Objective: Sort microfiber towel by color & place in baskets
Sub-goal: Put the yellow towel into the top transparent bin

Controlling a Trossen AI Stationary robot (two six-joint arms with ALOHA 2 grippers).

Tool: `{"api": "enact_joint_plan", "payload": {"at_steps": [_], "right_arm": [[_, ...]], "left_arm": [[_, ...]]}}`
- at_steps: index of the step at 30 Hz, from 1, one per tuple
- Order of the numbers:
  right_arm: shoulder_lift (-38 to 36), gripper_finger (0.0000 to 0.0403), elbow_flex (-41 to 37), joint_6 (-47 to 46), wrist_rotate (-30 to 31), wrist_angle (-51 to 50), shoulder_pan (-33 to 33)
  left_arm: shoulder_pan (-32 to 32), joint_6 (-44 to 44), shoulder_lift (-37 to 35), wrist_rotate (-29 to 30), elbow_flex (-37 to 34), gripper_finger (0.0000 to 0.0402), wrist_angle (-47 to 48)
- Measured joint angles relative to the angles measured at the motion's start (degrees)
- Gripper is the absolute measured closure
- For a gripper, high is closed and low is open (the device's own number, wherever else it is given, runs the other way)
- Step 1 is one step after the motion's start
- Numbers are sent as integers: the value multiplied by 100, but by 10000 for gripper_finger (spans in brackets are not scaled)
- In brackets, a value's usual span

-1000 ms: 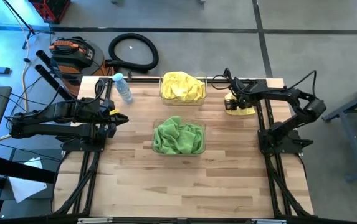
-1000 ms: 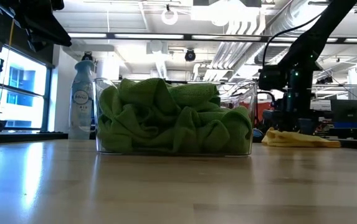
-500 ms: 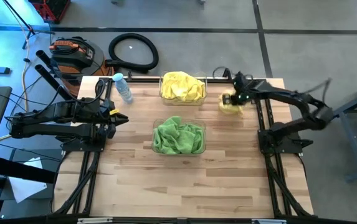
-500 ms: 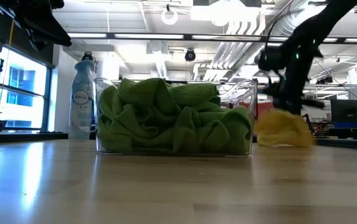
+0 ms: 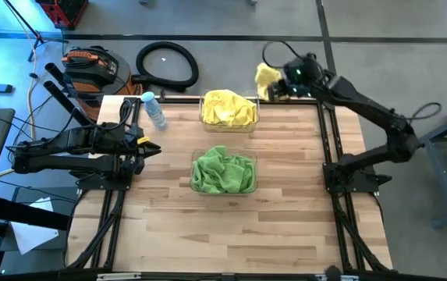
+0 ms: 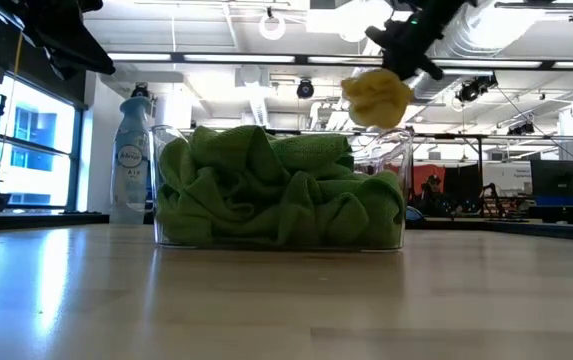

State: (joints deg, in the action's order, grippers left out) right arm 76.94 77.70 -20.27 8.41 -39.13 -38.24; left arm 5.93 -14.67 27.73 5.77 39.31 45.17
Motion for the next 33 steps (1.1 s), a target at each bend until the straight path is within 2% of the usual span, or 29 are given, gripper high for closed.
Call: {"api": "enact_joint_plan", "payload": {"at_steps": [4, 9, 11, 17, 23, 33], "right_arm": [[816, 401, 934, 634, -314, -555, 75], [1928, 402, 1720, 1056, -1290, -1327, 199], [2254, 402, 1938, 1241, -1442, -1396, 211], [3126, 402, 2397, 1773, -1039, -1598, 304], [3724, 402, 2599, 2257, -1015, -1560, 320], [4448, 401, 2614, 2376, -1017, -1277, 336]], "left_arm": [[1, -3, 0, 1, 0, 348, 0], [2, -10, 0, 0, 1, 348, 0], [1, -23, 0, 0, 0, 348, 0], [2, -21, 0, 1, 0, 348, 0], [1, -21, 0, 1, 0, 348, 0], [2, -21, 0, 59, 1, 348, 0]]}}
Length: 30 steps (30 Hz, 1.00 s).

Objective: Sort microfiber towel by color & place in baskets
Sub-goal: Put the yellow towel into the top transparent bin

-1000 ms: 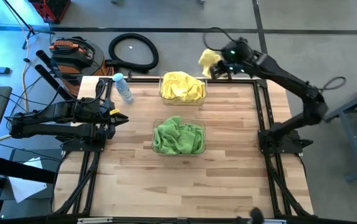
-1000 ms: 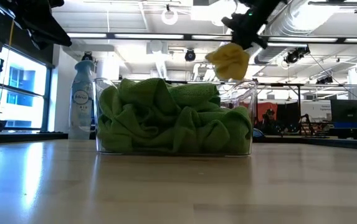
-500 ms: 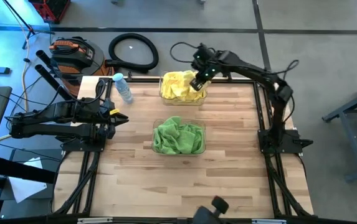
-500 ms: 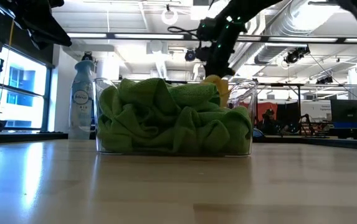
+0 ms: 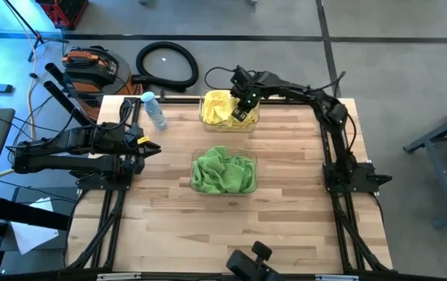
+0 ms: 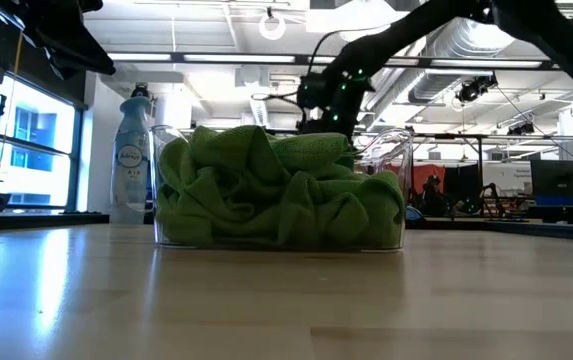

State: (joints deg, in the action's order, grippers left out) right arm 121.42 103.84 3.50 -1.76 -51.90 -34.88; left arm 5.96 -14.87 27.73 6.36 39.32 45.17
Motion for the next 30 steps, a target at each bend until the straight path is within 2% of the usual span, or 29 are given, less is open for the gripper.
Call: {"api": "enact_joint_plan", "payload": {"at_steps": [5, 11, 17, 24, 30], "right_arm": [[384, 400, 5, -1, 17, 33, 3], [513, 396, 19, -51, 17, 35, 3], [409, 356, 66, -154, 28, -91, 5], [407, 298, 840, -200, 42, -969, 8], [405, 281, 1762, -356, 39, -1913, 7]], "left_arm": [[0, -1, 0, 62, -1, 348, 0], [0, -2, 0, 65, -1, 348, 0], [0, -2, 0, 69, 1, 348, 2], [0, 0, 0, 71, 1, 348, 2], [0, 0, 0, 71, 1, 348, 2]]}}
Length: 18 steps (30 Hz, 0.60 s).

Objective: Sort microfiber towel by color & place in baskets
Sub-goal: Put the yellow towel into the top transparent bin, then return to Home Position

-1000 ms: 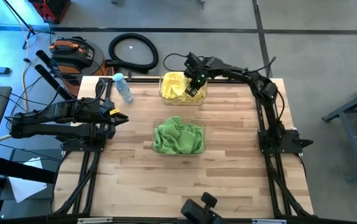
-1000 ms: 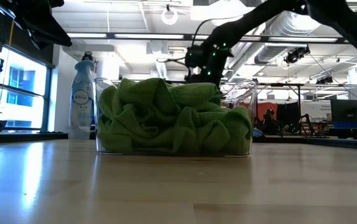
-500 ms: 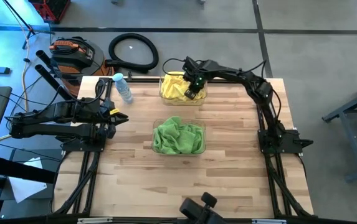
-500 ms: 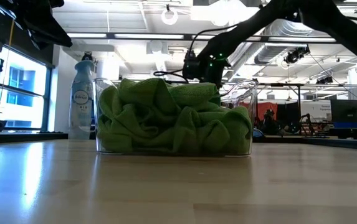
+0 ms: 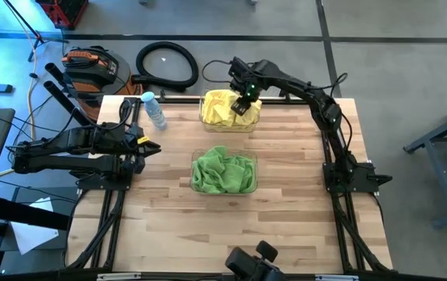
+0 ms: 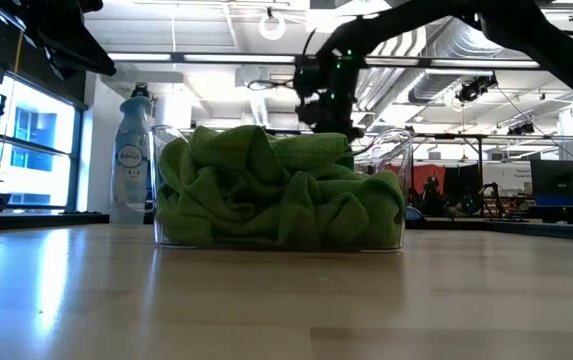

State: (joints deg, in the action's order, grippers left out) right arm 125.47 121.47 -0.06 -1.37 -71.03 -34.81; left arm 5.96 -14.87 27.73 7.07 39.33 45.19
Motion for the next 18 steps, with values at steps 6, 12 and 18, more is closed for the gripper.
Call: {"api": "enact_joint_plan", "payload": {"at_steps": [6, 12, 18], "right_arm": [[-54, 279, 666, -110, -223, -690, 6], [-637, 279, 153, -141, -295, -413, 7], [-2186, 279, -2119, -443, -557, 1240, 88]], "left_arm": [[0, 2, 1, 0, 0, 348, 0], [0, 2, 0, 0, 0, 348, 0], [0, 4, 0, 0, 0, 348, -2]]}}
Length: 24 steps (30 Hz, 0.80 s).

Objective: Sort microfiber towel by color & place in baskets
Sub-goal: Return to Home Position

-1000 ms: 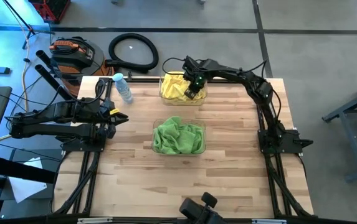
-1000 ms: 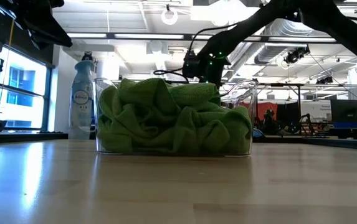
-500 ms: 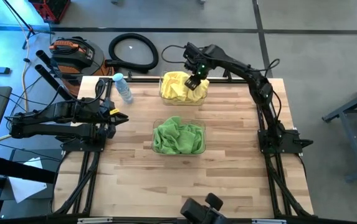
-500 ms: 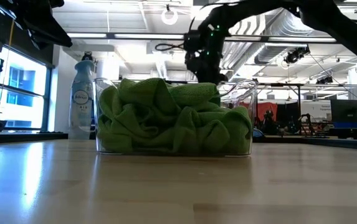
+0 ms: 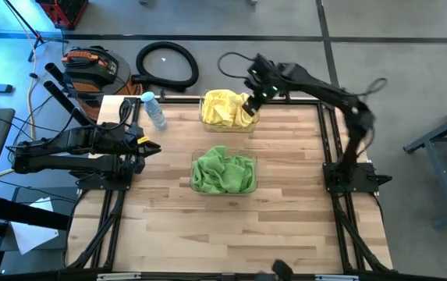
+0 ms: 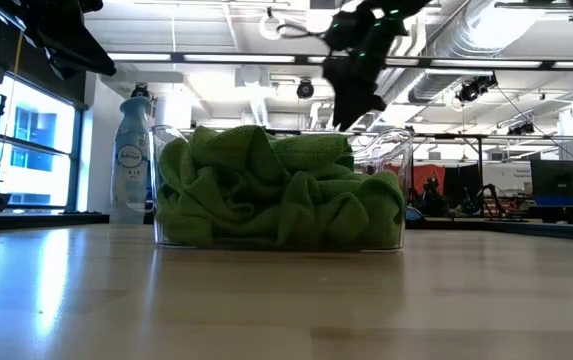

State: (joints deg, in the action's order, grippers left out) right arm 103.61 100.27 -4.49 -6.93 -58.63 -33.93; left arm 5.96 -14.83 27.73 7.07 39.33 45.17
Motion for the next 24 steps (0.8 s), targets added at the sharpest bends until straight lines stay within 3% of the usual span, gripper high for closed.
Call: {"api": "enact_joint_plan", "payload": {"at_steps": [6, 11, 17, 24], "right_arm": [[-2103, 279, -2588, -456, -325, 1959, 489], [-3417, 279, -3961, -403, -252, 3012, 935], [-4184, 279, -4625, -446, -238, 3355, 1185], [-4292, 279, -4678, -1132, -234, 3431, 1236]], "left_arm": [[0, 63, -33, -26, -76, 348, -117], [-2, 855, -314, -327, -933, 348, -1927], [0, 1922, -582, -914, -1843, 348, -3274], [-2, 1973, -1308, -1307, -3038, 348, -4888]]}}
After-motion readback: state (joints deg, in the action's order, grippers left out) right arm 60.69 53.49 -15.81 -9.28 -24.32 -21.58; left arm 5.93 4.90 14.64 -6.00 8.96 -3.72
